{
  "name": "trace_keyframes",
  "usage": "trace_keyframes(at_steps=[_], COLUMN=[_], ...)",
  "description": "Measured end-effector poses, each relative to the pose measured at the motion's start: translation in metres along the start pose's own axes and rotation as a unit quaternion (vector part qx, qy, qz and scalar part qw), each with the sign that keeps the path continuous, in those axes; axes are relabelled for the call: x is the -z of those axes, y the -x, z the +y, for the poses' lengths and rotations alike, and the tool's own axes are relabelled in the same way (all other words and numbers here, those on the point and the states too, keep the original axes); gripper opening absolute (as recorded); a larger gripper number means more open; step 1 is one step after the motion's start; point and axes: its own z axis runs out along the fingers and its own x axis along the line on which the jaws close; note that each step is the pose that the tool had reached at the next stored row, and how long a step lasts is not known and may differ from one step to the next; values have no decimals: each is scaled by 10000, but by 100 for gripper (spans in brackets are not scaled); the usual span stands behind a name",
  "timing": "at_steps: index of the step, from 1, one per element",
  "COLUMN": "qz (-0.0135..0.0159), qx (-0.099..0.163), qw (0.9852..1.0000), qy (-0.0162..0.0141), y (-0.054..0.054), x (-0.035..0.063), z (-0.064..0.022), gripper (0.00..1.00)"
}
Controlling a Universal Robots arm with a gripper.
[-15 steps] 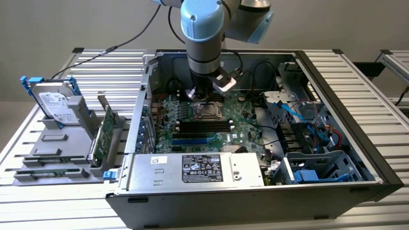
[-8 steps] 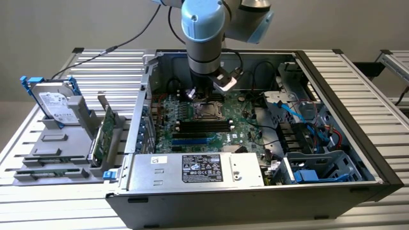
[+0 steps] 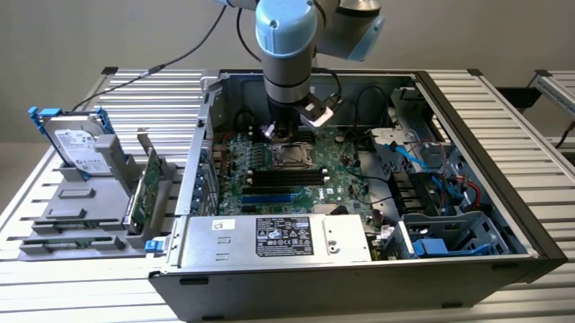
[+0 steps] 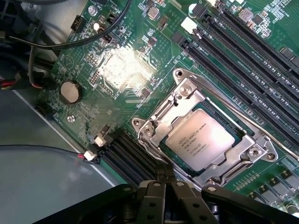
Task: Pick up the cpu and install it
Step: 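Install the first cpu locking lever, then install the second cpu locking lever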
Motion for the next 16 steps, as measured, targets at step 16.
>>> trace_keyframes(at_steps=[16], qz=[50], qx=[-253], qw=[9996], qy=[68], y=[12], x=[125], z=[-2], gripper=[11])
